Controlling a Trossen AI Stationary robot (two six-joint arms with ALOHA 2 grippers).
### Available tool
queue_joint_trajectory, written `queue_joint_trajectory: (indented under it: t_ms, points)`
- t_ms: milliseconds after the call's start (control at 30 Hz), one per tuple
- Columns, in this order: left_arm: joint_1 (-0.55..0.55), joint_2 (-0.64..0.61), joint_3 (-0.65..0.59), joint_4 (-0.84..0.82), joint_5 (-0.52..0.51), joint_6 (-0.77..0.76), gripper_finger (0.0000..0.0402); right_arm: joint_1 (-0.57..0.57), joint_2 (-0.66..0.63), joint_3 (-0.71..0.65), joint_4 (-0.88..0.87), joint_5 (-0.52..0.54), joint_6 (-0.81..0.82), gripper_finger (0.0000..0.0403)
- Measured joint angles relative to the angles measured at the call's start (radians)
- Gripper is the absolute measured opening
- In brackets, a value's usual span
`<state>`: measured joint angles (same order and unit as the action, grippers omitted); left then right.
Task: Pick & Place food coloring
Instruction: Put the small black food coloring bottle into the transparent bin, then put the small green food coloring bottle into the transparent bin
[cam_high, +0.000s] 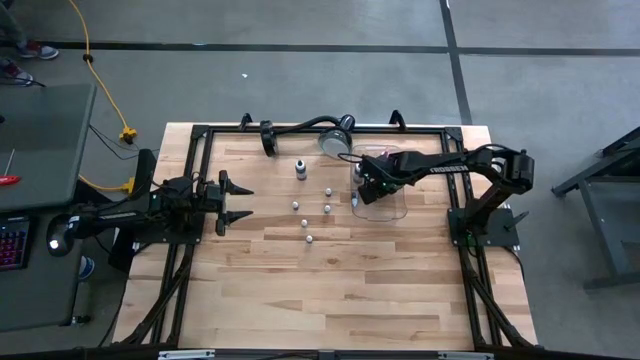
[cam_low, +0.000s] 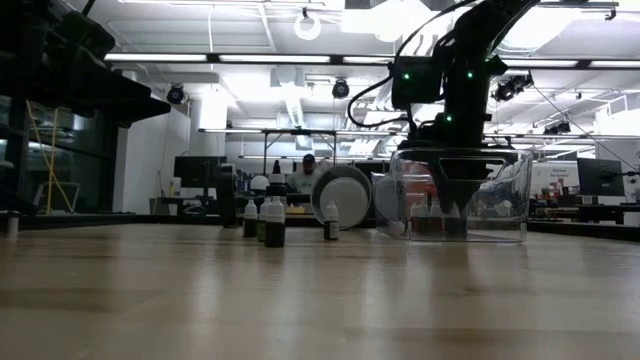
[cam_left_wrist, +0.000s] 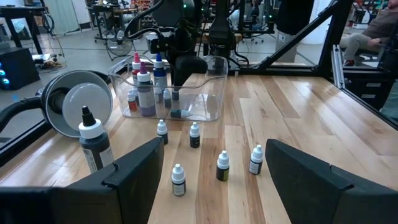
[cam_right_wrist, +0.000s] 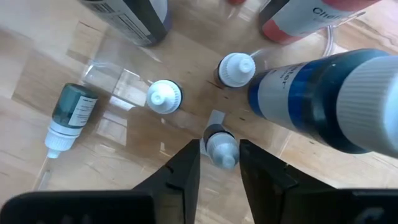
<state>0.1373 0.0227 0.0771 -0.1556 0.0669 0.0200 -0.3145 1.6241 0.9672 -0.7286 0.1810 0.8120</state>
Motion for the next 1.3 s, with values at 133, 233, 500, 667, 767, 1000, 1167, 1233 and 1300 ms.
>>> queue_joint_trajectory:
  t_ms: [133, 233, 500, 667, 767, 1000, 1167, 1233, 1300]
  points:
    - [0.0, 0.0, 0.0, 0.0, 0.0, 0.0, 0.0278, 0.0, -0.008, 0.0, 0.002, 0.0, -0.005, 0.011]
    - [0.0, 0.0, 0.0, 0.0, 0.0, 0.0, 0.0278, 0.001, -0.032, 0.0, 0.005, 0.002, -0.008, 0.0109]
    - [0.0, 0.0, 0.0, 0.0, 0.0, 0.0, 0.0278, 0.013, -0.128, 0.0, -0.004, 0.009, -0.029, 0.011]
    - [0.0, 0.0, 0.0, 0.0, 0.0, 0.0, 0.0278, 0.031, -0.215, 0.0, -0.016, 0.04, -0.053, 0.011]
    - [0.0, 0.0, 0.0, 0.0, 0.0, 0.0, 0.0278, 0.053, -0.27, 0.0, -0.01, 0.059, -0.068, 0.011]
    - [0.0, 0.0, 0.0, 0.0, 0.0, 0.0, 0.0278, 0.136, -0.395, 0.0, 0.037, 0.11, -0.082, 0.011]
    - [0.0, 0.0, 0.0, 0.0, 0.0, 0.0, 0.0278, 0.198, -0.407, 0.069, 0.072, 0.145, -0.136, 0.011]
    - [0.0, 0.0, 0.0, 0.0, 0.0, 0.0, 0.0278, 0.215, -0.392, 0.128, 0.067, 0.163, -0.169, 0.011]
    - [0.0, 0.0, 0.0, 0.0, 0.0, 0.0, 0.0278, 0.23, -0.371, 0.194, 0.05, 0.178, -0.212, 0.011]
